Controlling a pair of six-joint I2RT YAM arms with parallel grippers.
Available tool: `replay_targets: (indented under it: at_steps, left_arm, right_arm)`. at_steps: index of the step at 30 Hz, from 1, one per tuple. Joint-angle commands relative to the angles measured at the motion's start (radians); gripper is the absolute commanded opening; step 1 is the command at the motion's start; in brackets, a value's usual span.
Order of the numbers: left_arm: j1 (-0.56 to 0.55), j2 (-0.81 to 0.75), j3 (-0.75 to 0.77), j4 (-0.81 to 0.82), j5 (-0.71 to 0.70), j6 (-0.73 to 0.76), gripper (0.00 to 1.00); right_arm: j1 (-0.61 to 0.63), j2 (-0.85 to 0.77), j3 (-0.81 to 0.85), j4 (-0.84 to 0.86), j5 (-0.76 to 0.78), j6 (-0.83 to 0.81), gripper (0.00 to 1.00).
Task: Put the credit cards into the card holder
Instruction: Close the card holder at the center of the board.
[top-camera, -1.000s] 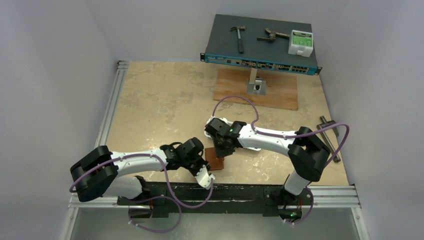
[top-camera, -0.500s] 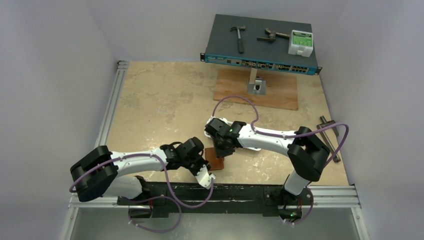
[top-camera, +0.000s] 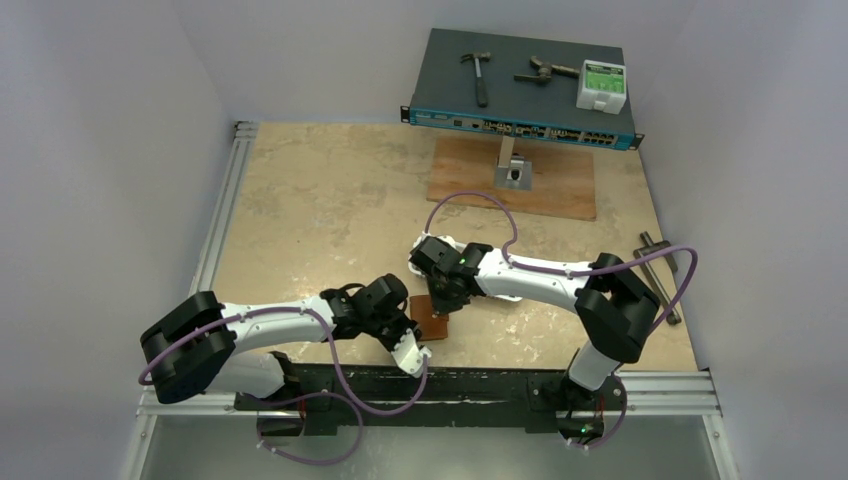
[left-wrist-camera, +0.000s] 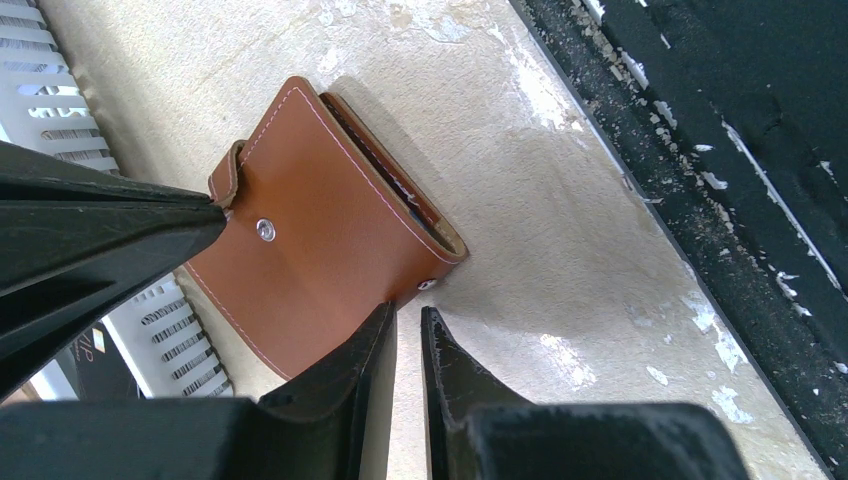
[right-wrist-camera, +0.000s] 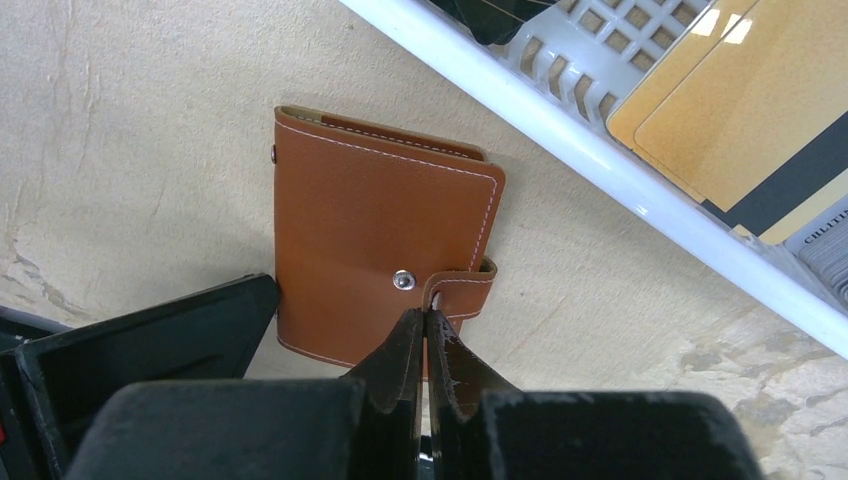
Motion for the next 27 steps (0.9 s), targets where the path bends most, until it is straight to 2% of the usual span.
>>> replay_targets:
  at_steps: [1,27]
  left_arm:
    - [-0.002,0.006,0.032,0.032,0.018,-0.013,0.14]
    - [-0.002,0.062,0.067,0.041,0.001,0.032,0.2]
  right_arm:
    - [-0.004,-0.032,-0.016,0.036,0.006,0.004,0.0]
    - [-0.002,0.037,-0.012,0.076,-0.094,-0.096,0.0]
